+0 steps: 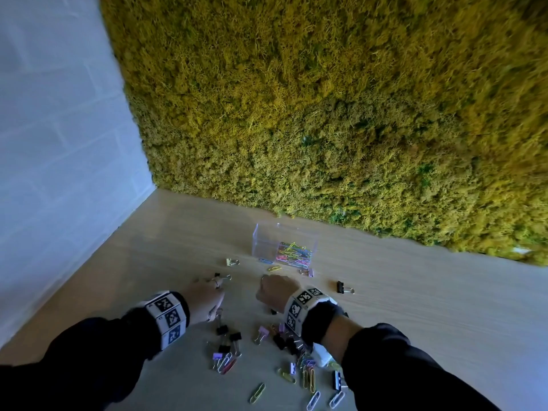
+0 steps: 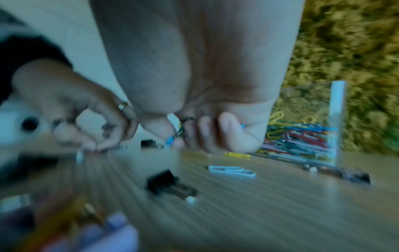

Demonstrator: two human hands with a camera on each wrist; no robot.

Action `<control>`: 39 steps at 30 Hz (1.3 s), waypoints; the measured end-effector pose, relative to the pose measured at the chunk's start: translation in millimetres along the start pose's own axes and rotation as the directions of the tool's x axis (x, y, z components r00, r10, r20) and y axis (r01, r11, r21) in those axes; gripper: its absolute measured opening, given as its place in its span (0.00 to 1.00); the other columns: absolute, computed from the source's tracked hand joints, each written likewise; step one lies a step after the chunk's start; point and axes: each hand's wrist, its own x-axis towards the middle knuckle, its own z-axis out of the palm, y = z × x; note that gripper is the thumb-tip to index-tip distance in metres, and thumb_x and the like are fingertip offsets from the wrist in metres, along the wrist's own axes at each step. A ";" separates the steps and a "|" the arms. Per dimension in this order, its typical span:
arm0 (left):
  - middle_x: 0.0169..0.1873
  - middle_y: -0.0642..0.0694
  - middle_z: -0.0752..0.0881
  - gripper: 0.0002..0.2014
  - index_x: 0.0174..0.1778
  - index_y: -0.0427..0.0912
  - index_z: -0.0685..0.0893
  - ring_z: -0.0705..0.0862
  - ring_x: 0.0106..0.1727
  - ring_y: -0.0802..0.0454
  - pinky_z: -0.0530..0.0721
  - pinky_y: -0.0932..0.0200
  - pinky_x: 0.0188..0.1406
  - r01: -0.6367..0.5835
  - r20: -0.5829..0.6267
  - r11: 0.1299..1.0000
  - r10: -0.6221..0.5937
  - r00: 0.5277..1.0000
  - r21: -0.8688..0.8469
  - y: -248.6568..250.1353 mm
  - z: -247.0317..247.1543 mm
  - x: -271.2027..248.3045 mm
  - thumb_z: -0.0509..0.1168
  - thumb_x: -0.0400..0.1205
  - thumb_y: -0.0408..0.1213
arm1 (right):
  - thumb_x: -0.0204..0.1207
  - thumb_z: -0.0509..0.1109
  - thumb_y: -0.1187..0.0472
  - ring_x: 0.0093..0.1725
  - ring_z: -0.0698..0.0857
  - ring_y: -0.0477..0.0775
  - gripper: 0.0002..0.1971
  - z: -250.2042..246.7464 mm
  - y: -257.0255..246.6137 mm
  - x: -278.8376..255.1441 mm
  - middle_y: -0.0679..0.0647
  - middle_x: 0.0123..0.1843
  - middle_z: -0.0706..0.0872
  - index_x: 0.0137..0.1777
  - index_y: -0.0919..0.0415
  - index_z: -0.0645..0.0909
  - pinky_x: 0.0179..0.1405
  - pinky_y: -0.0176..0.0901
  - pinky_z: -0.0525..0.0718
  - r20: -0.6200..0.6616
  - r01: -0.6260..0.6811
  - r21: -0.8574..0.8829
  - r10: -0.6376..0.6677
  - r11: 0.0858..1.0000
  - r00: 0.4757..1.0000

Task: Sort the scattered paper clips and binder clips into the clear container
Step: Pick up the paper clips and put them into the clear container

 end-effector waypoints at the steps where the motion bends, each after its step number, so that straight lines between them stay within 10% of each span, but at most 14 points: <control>1: 0.53 0.49 0.79 0.04 0.43 0.40 0.80 0.79 0.48 0.53 0.75 0.58 0.54 0.017 -0.026 0.999 -0.018 1.000 -0.029 0.6 -1.3 -0.9 0.61 0.76 0.34 | 0.81 0.54 0.58 0.40 0.80 0.53 0.11 -2.5 1.1 -2.4 0.58 0.41 0.80 0.46 0.59 0.77 0.41 0.41 0.75 -0.004 -0.008 0.176 0.009 0.984 1.000; 3: 0.39 0.53 0.77 0.03 0.42 0.38 0.82 0.77 0.40 0.61 0.72 0.63 0.48 0.032 -0.106 0.963 -0.063 0.992 -0.269 -1.6 -3.6 -2.4 0.64 0.76 0.30 | 0.81 0.51 0.61 0.23 0.68 0.45 0.16 -6.8 8.3 -10.2 0.48 0.25 0.72 0.31 0.52 0.66 0.22 0.32 0.67 0.066 -0.086 0.655 0.057 0.750 0.996; 6: 0.29 0.53 0.79 0.12 0.34 0.43 0.76 0.79 0.30 0.65 0.74 0.69 0.35 0.012 -0.098 0.591 -0.154 0.983 -0.806 -3.4 -9.5 -12.9 0.63 0.76 0.21 | 0.76 0.51 0.62 0.18 0.63 0.45 0.13 -0.2 23.6 -29.1 0.48 0.20 0.70 0.29 0.54 0.66 0.15 0.29 0.62 0.163 -0.164 0.986 -0.061 -0.010 0.985; 10: 0.28 0.47 0.82 0.13 0.48 0.35 0.77 0.81 0.28 0.55 0.77 0.64 0.23 0.056 0.071 -0.112 -0.136 0.988 -0.992 1.2 -22.5 -22.3 0.53 0.78 0.15 | 0.73 0.51 0.59 0.21 0.66 0.47 0.12 11.8 39.5 -46.7 0.51 0.25 0.75 0.31 0.56 0.72 0.17 0.32 0.65 0.132 -0.174 0.949 -0.169 -0.262 0.977; 12: 0.28 0.44 0.79 0.16 0.50 0.32 0.77 0.78 0.27 0.53 0.79 0.63 0.21 0.098 0.136 -0.353 -0.084 0.987 -0.930 2.2 -28.2 -25.0 0.51 0.72 0.15 | 0.78 0.53 0.54 0.18 0.66 0.46 0.16 12.4 31.9 -52.9 0.48 0.21 0.76 0.29 0.56 0.70 0.16 0.30 0.65 0.159 -0.178 0.975 -0.143 -0.134 0.977; 16: 0.20 0.47 0.73 0.10 0.28 0.36 0.78 0.72 0.19 0.54 0.76 0.63 0.17 0.215 0.221 -0.539 0.054 0.974 -0.815 5.3 -17.2 -33.6 0.64 0.53 0.24 | 0.80 0.58 0.50 0.16 0.72 0.37 0.21 26.7 0.3 -58.2 0.45 0.18 0.79 0.30 0.63 0.75 0.18 0.30 0.71 0.054 0.042 0.800 -0.142 0.598 0.988; 19: 0.23 0.54 0.74 0.09 0.31 0.42 0.74 0.73 0.21 0.61 0.72 0.71 0.22 0.275 0.274 -0.009 -0.116 0.955 -0.962 7.5 1.2 -36.0 0.67 0.67 0.24 | 0.80 0.58 0.51 0.38 0.82 0.51 0.18 46.2 -13.1 -62.1 0.64 0.43 0.87 0.49 0.65 0.81 0.41 0.43 0.77 -0.031 0.401 0.236 -0.406 0.885 0.914; 21: 0.35 0.52 0.81 0.12 0.37 0.46 0.80 0.81 0.32 0.68 0.76 0.75 0.35 0.214 0.174 0.492 -0.127 0.977 -0.844 10.8 12.0 -37.1 0.65 0.75 0.21 | 0.76 0.62 0.44 0.46 0.86 0.61 0.20 52.1 -20.4 -64.8 0.65 0.49 0.87 0.53 0.60 0.81 0.43 0.49 0.80 -0.032 0.425 -0.059 -0.427 0.903 0.904; 23: 0.51 0.46 0.83 0.10 0.50 0.38 0.83 0.83 0.50 0.63 0.78 0.69 0.53 0.154 0.120 0.752 -0.100 0.988 -0.641 16.2 18.4 -41.9 0.69 0.74 0.26 | 0.71 0.65 0.39 0.49 0.86 0.64 0.25 54.1 -26.5 -65.7 0.64 0.49 0.87 0.52 0.62 0.82 0.40 0.50 0.80 -0.017 0.408 -0.239 -0.425 0.881 0.905; 26: 0.60 0.41 0.80 0.16 0.58 0.34 0.80 0.78 0.63 0.48 0.73 0.62 0.62 0.180 0.106 0.870 -0.147 0.983 -0.459 19.8 25.1 -43.7 0.69 0.76 0.34 | 0.71 0.67 0.41 0.48 0.87 0.64 0.23 48.8 -35.2 -67.2 0.62 0.49 0.87 0.51 0.62 0.83 0.31 0.43 0.73 -0.003 0.397 -0.307 -0.418 0.865 0.908; 30: 0.44 0.49 0.81 0.04 0.39 0.52 0.76 0.80 0.48 0.51 0.75 0.61 0.47 0.223 0.164 0.903 -0.173 0.971 -0.366 23.9 20.2 -46.8 0.62 0.78 0.38 | 0.78 0.62 0.49 0.49 0.86 0.65 0.18 50.3 -40.5 -68.5 0.63 0.50 0.87 0.49 0.65 0.82 0.27 0.39 0.68 0.011 0.383 -0.358 -0.407 0.852 0.914; 34: 0.25 0.56 0.68 0.10 0.27 0.52 0.66 0.67 0.23 0.65 0.64 0.71 0.24 0.276 0.203 0.549 -0.191 0.960 -0.789 19.3 4.5 -43.6 0.56 0.73 0.37 | 0.79 0.62 0.56 0.53 0.86 0.66 0.15 47.9 -44.6 -75.6 0.65 0.53 0.87 0.54 0.69 0.81 0.36 0.49 0.79 0.076 0.355 -0.379 -0.353 0.855 0.932; 37: 0.17 0.51 0.63 0.12 0.24 0.45 0.64 0.60 0.15 0.58 0.55 0.68 0.16 0.222 0.256 -0.243 -0.116 0.960 -0.944 23.1 -22.9 -38.2 0.48 0.73 0.30 | 0.80 0.61 0.56 0.59 0.82 0.67 0.17 50.6 -44.2 -80.1 0.65 0.57 0.86 0.58 0.69 0.80 0.51 0.56 0.81 0.116 0.356 -0.434 -0.341 0.828 0.933; 39: 0.14 0.50 0.63 0.12 0.22 0.43 0.65 0.60 0.15 0.56 0.53 0.67 0.16 0.120 0.186 -0.557 -0.063 0.981 -0.821 27.5 -44.5 -31.4 0.46 0.70 0.31 | 0.81 0.55 0.60 0.59 0.82 0.67 0.16 55.3 -43.3 -80.4 0.66 0.56 0.86 0.56 0.69 0.81 0.51 0.56 0.81 0.131 0.371 -0.464 -0.351 0.804 0.927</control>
